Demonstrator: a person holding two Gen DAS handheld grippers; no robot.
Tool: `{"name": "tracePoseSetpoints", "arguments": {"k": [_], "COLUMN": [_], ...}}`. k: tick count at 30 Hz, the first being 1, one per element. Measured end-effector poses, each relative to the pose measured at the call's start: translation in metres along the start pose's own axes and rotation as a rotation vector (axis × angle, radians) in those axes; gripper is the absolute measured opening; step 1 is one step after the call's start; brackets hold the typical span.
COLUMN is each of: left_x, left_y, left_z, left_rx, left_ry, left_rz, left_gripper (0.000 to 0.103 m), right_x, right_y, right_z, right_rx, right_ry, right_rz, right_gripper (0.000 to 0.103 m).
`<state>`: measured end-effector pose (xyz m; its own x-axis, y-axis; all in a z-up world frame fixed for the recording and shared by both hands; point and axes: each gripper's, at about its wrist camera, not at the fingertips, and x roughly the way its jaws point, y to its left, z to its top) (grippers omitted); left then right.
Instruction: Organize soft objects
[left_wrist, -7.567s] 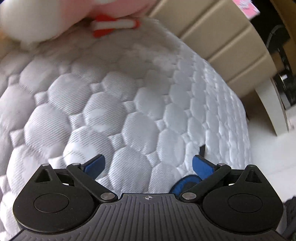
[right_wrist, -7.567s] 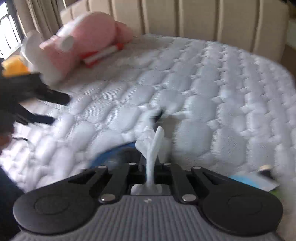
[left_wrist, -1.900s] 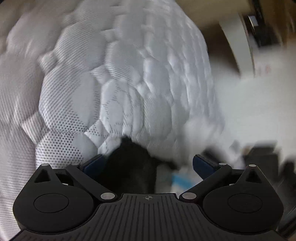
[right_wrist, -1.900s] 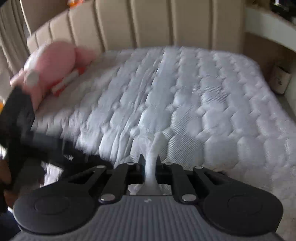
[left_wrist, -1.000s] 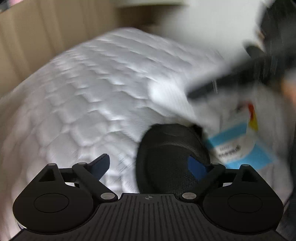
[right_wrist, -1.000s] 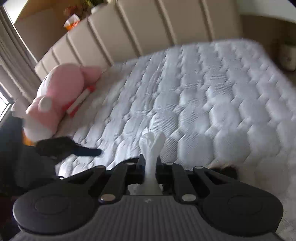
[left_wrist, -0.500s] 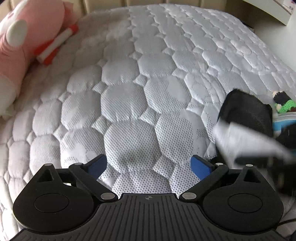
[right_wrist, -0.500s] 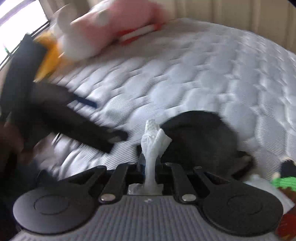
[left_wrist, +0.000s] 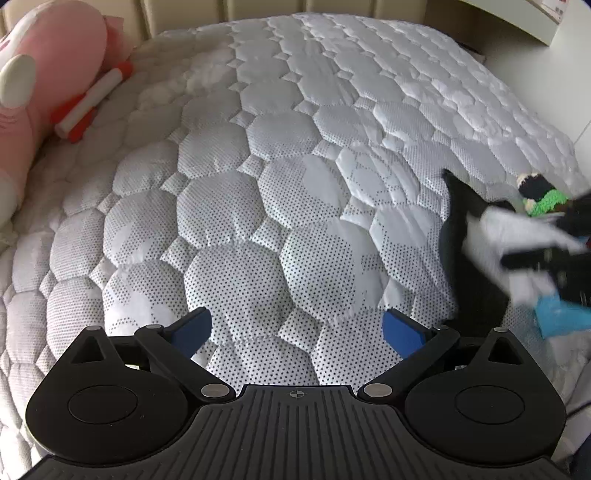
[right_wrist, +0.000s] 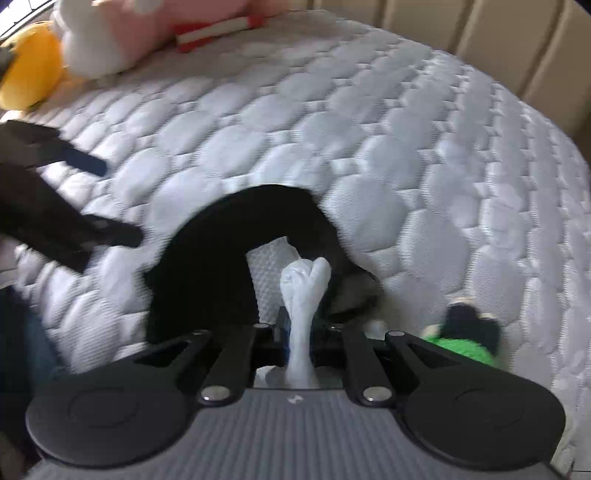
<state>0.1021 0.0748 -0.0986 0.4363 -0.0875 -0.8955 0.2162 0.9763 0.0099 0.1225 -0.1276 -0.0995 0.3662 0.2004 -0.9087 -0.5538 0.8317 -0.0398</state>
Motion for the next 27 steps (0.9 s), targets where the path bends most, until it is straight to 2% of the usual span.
{"name": "tracePoseSetpoints", "arguments": {"k": [3, 7, 11, 15, 18, 20, 22, 24, 27], "left_x": [-0.005, -0.024, -0.025, -0.013, -0.004, 0.003, 0.008, 0.011, 0.014], "left_y": [-0.002, -0.022, -0.056, -0.083, -0.094, -0.091, -0.083, -0.071, -0.054], "left_z": [-0.002, -0.007, -0.015, -0.029, -0.039, -0.04, -0.036, -0.031, -0.025], "left_rx": [0.015, 0.135, 0.26, 0.357, 0.421, 0.424, 0.379, 0.293, 0.198], "left_ry": [-0.026, -0.124, -0.128, -0.078, -0.039, -0.015, 0.007, 0.021, 0.043], "left_rz": [-0.017, -0.137, -0.205, -0.198, -0.166, -0.126, -0.11, -0.127, -0.103], "left_gripper": [0.101, 0.101, 0.101, 0.101, 0.101, 0.101, 0.101, 0.101, 0.101], "right_x": [0.005, 0.001, -0.006, -0.011, 0.011, 0.016, 0.016, 0.013, 0.004], "right_y": [-0.013, -0.025, -0.031, -0.036, -0.026, -0.028, -0.038, -0.051, -0.056], "right_z": [0.001, 0.006, 0.019, 0.031, 0.033, 0.029, 0.025, 0.02, 0.014], "right_rx": [0.048, 0.146, 0.253, 0.349, 0.309, 0.282, 0.297, 0.353, 0.389], "right_ry": [-0.013, -0.068, -0.144, -0.212, -0.136, -0.104, -0.102, -0.096, -0.11], "right_rz": [-0.024, -0.034, 0.117, 0.258, 0.194, 0.106, 0.046, -0.006, -0.04], "right_gripper": [0.01, 0.01, 0.01, 0.01, 0.01, 0.01, 0.01, 0.01, 0.01]}}
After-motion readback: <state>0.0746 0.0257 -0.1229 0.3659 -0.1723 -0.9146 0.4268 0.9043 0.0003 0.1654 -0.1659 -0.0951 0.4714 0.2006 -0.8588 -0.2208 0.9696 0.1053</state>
